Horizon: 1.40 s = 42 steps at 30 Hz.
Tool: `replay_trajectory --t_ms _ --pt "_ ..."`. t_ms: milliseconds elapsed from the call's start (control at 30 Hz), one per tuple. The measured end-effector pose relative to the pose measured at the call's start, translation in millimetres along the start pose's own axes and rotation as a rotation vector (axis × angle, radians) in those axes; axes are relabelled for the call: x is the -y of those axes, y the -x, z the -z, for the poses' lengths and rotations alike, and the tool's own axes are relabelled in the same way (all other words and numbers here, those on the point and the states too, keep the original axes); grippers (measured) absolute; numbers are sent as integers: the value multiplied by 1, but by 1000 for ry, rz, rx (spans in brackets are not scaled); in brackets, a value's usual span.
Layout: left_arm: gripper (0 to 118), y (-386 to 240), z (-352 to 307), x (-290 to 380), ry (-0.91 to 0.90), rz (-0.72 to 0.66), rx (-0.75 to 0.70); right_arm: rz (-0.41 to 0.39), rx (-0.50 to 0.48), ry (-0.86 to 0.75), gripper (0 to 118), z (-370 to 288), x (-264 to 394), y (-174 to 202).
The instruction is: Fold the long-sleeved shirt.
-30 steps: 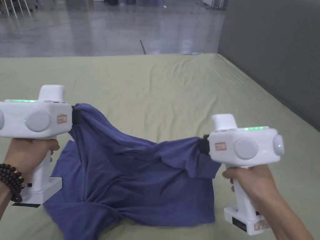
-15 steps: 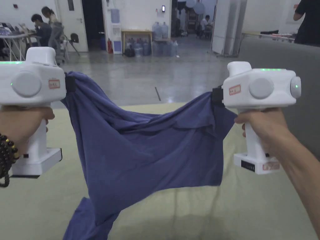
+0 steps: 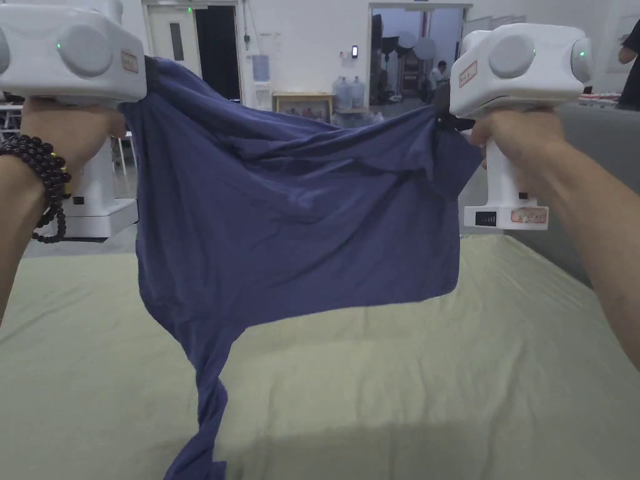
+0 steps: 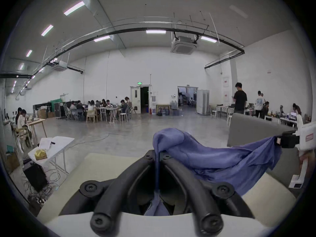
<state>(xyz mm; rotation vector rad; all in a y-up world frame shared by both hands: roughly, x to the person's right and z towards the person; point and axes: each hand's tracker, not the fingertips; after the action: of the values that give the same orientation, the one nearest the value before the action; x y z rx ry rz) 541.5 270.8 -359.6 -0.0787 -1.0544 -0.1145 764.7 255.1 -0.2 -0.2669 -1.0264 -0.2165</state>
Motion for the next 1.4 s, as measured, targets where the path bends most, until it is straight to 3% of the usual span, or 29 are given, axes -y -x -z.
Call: replay_trajectory --t_ms 267,400,567,667,767,1000,1133,1267,1400 --pt "0 -15 45 156 188 63 47 74 -40 233 4 89 163 -3" --pt "0 -21 56 245 314 17 57 64 -42 369 4 118 251 1" --pt "0 -13 40 294 387 -35 86 58 -50 411 4 107 288 -5" --pt "0 -1 -5 294 331 -102 103 81 -81 380 4 58 285 -9" --pt "0 10 -77 299 272 -172 104 37 -90 340 4 -1 294 -9" --pt "0 0 -281 354 262 -68 73 17 -139 381 4 -134 370 -27" --pt "0 -6 -373 412 394 -59 96 -29 -152 500 4 -201 440 -25" --pt "0 -6 -415 461 484 -67 101 4 -143 608 4 -228 500 -30" --pt "0 -2 -413 485 514 -73 98 -26 -109 663 5 -225 527 -29"
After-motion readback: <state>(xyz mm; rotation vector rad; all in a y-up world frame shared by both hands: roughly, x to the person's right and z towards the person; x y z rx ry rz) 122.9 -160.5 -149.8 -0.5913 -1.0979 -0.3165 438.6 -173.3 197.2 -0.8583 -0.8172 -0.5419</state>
